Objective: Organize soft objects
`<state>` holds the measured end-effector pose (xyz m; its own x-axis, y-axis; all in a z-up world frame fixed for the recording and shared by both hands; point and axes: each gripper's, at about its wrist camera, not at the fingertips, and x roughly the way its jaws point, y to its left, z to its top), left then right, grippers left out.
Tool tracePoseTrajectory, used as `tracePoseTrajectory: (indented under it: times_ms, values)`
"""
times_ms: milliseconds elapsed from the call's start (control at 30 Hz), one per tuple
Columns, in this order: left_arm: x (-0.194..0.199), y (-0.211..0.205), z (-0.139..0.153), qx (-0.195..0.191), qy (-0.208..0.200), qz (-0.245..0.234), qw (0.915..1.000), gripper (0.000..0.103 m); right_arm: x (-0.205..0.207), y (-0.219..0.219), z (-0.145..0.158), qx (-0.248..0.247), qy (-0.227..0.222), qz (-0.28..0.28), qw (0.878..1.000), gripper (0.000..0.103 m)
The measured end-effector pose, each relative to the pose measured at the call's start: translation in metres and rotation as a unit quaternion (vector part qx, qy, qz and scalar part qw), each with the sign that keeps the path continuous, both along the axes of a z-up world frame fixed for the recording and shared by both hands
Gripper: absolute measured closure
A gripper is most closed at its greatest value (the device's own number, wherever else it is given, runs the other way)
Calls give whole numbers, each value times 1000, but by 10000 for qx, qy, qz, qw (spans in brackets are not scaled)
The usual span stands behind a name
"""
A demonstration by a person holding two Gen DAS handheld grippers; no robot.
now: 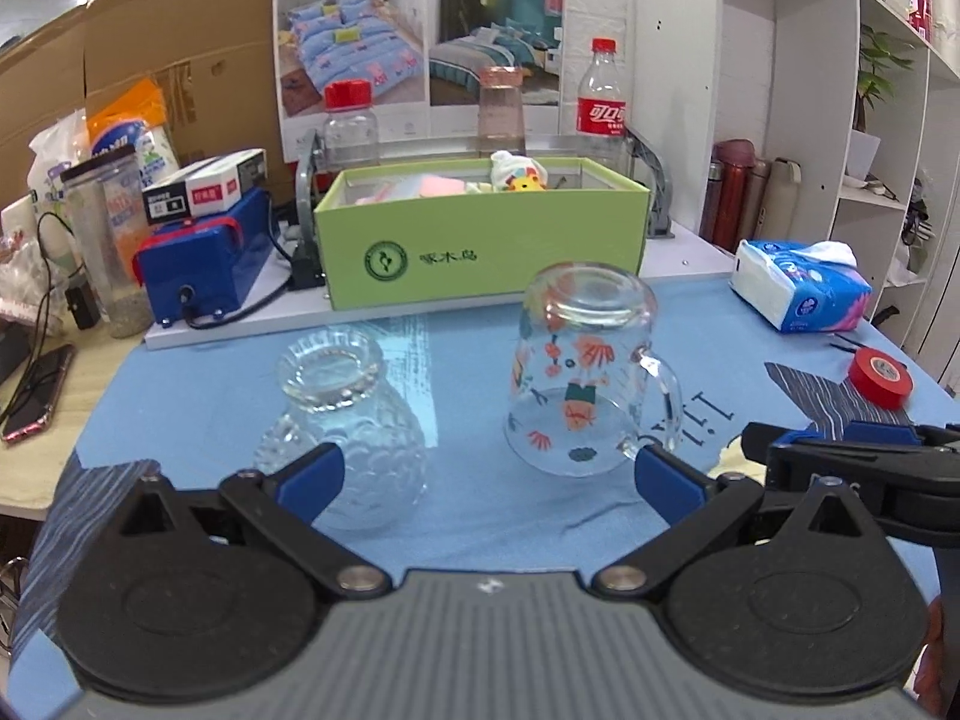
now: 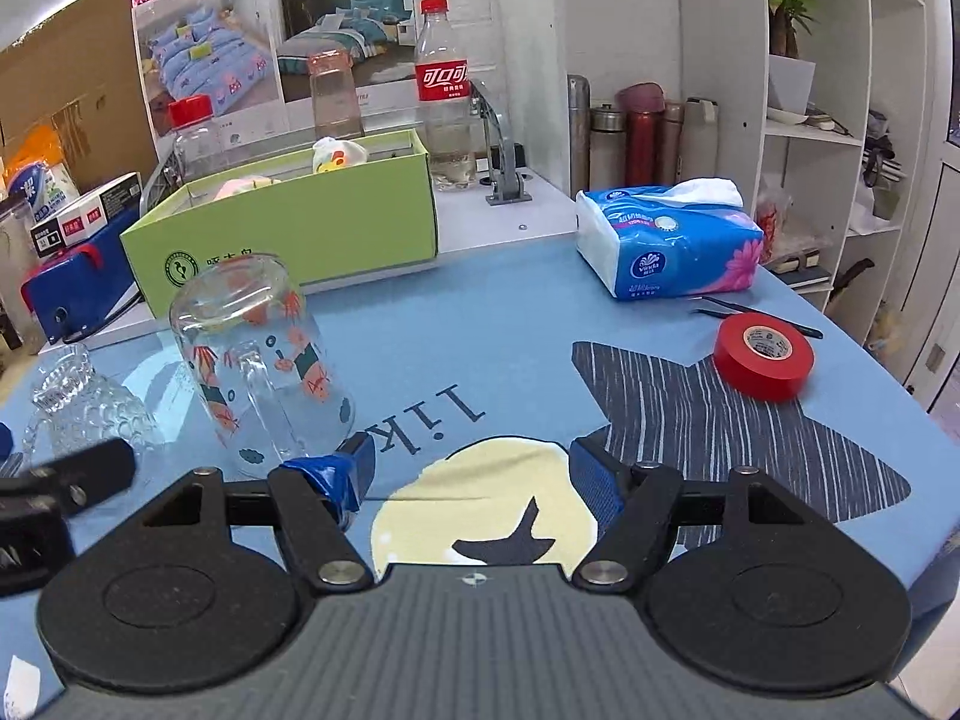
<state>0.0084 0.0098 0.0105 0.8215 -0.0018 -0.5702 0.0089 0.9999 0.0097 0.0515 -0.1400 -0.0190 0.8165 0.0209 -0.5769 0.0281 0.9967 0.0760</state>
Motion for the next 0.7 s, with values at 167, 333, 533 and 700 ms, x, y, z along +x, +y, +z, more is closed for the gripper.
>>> tracePoseTrajectory:
  times_ms: [167, 333, 533, 700]
  values:
    - [-2, -3, -2, 27, 11, 7, 10000, 0, 2, 6, -1, -37, 51, 80, 9999, 45]
    - [-2, -2, -2, 71, 14, 47, 10000, 0, 2, 10, -2, -61, 59, 134, 9999, 45]
    - [-4, -1, 0, 146, -67, 73, 9998, 0, 2, 13, -3, -20, 68, 167, 9998, 45]
    - [-7, 1, 2, 100, -181, 90, 9997, 1, 1, 13, -4, 20, 69, 200, 9998, 45]
